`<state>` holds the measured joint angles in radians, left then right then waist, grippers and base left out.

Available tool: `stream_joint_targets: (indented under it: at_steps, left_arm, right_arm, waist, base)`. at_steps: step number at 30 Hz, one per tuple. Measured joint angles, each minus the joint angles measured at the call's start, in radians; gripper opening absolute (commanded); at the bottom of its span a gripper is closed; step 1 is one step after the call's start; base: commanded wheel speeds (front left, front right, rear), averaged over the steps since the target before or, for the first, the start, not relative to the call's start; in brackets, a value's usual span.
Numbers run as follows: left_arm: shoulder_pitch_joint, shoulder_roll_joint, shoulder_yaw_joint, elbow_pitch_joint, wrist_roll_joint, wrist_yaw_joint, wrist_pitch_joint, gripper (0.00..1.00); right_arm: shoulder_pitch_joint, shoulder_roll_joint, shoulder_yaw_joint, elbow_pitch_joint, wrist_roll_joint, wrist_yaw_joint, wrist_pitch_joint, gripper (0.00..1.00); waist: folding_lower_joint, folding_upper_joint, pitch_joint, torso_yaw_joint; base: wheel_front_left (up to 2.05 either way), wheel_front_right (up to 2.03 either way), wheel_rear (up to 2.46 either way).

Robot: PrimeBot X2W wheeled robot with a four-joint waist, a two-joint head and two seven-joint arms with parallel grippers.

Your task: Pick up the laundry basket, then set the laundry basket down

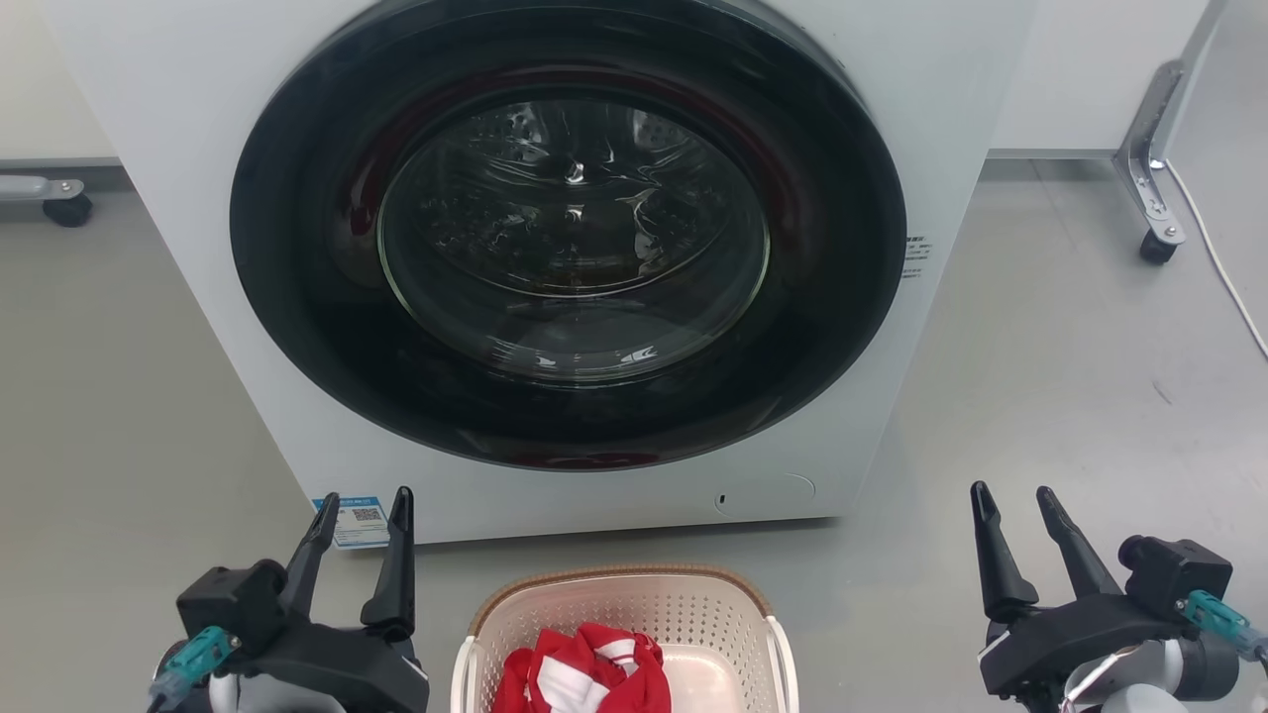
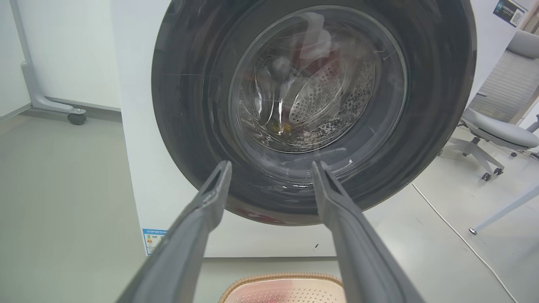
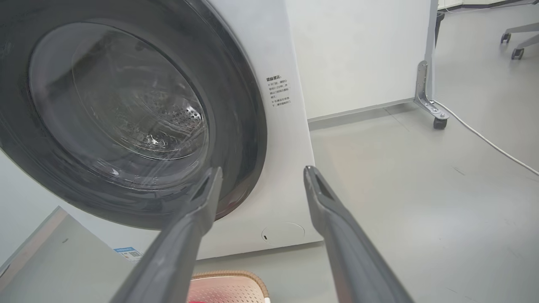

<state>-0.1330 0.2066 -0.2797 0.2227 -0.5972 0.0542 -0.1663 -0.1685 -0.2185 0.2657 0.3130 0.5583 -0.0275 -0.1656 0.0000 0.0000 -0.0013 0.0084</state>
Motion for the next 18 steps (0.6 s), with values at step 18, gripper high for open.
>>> stream_joint_targets:
  at_steps: [18]
  left_arm:
    - [-0.002, 0.011, -0.050, 0.017, 0.188, 0.043, -0.063, 1.00]
  right_arm:
    - [-0.008, -0.009, 0.049, 0.038, -0.186, -0.035, -0.064, 1.00]
  waist:
    - [0.0000, 0.0000, 0.002, 0.001]
  base:
    - [0.00, 0.00, 0.00]
